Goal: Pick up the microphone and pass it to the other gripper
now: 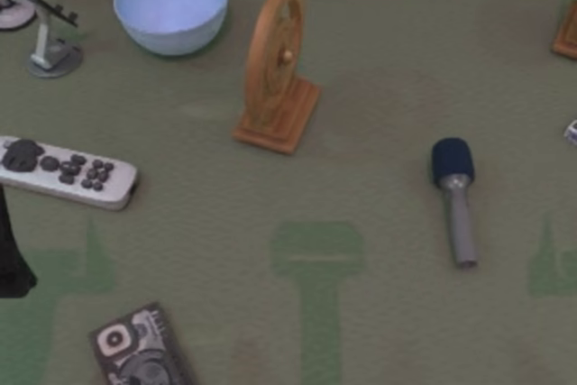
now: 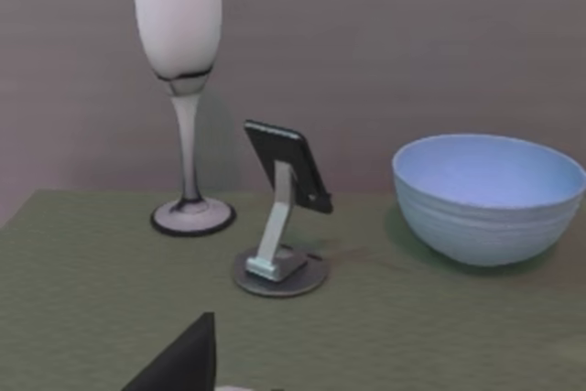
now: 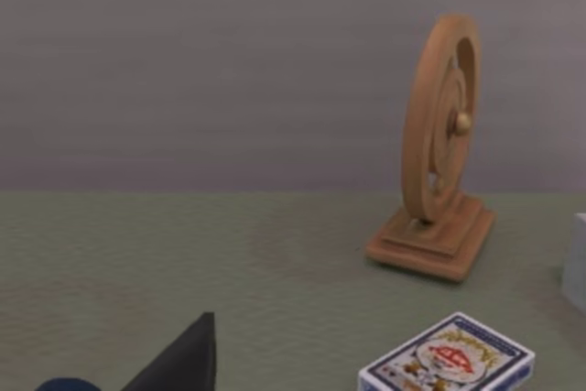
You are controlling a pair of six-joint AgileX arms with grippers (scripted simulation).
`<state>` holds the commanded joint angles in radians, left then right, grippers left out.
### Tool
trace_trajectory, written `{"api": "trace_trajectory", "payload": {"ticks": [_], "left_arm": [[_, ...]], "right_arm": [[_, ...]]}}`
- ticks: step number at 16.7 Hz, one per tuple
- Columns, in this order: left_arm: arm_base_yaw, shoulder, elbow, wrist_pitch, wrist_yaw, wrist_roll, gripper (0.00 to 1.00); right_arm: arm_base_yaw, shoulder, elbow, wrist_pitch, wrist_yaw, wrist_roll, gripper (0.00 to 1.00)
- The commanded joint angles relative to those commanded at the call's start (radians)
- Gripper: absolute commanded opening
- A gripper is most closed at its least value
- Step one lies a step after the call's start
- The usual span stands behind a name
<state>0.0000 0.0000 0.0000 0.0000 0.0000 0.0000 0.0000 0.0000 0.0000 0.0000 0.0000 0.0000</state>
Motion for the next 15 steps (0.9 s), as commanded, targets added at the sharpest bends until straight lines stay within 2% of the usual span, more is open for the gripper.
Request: {"api": "trace_trajectory", "payload": {"ticks": [3,7,15], "left_arm": [[0.000,0.000,0.000,0.000,0.000,0.000,1.00],[0.000,0.000,0.000,0.000,0.000,0.000,1.00],[0.000,0.000,0.000,0.000,0.000,0.000,1.00]], "right_arm": [[0.004,0.011,0.011,-0.007,0.000,0.004,1.00],[0.055,0.159,0.144,-0.104,0.004,0.057,1.00],[0.239,0.888,0.638,-0.493,0.032,0.257,1.00]]}}
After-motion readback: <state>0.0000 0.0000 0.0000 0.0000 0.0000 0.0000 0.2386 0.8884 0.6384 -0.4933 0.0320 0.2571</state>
